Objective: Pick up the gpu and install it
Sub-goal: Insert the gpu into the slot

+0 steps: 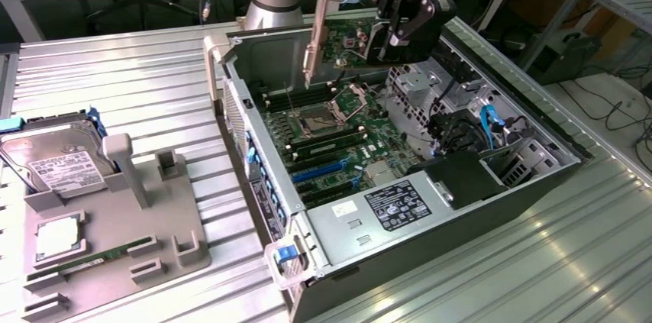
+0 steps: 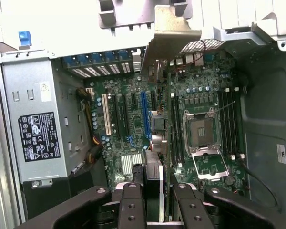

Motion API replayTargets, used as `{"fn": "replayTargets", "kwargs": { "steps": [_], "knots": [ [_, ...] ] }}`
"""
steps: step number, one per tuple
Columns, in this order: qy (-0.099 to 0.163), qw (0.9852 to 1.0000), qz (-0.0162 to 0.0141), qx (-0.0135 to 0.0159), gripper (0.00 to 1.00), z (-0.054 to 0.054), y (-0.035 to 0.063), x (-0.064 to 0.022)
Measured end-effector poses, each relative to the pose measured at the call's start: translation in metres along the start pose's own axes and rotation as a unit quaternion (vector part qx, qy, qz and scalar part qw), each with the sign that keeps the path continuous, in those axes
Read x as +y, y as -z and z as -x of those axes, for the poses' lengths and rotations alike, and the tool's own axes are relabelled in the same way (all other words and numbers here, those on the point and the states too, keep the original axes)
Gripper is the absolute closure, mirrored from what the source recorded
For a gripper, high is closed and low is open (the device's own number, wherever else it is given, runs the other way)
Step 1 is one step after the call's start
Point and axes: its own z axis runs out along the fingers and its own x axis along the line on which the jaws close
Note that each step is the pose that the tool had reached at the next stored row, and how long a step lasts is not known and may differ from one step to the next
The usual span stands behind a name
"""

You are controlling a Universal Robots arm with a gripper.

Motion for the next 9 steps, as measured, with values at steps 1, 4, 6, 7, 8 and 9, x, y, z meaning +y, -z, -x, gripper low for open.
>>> {"fn": "replayTargets", "kwargs": {
  "steps": [1,4,6,7,8,9],
  "knots": [
    [0.008,1.0,-0.0002,0.0002,0.72,0.0,-0.001,0.0],
    [0.021,0.9998,-0.0017,0.0006,0.72,0.0,-0.0032,-0.0001],
    [0.022,0.9997,-0.0037,0.0004,0.72,-0.0001,-0.0054,0.0],
    [0.022,0.9997,-0.0042,0.0004,0.72,-0.0001,-0.0066,0.0001],
    [0.023,0.9997,-0.005,0.0004,0.72,-0.0001,-0.0077,0.0],
    [0.024,0.9997,-0.0056,0.0003,0.72,-0.0001,-0.0087,0.0]
  ]
}}
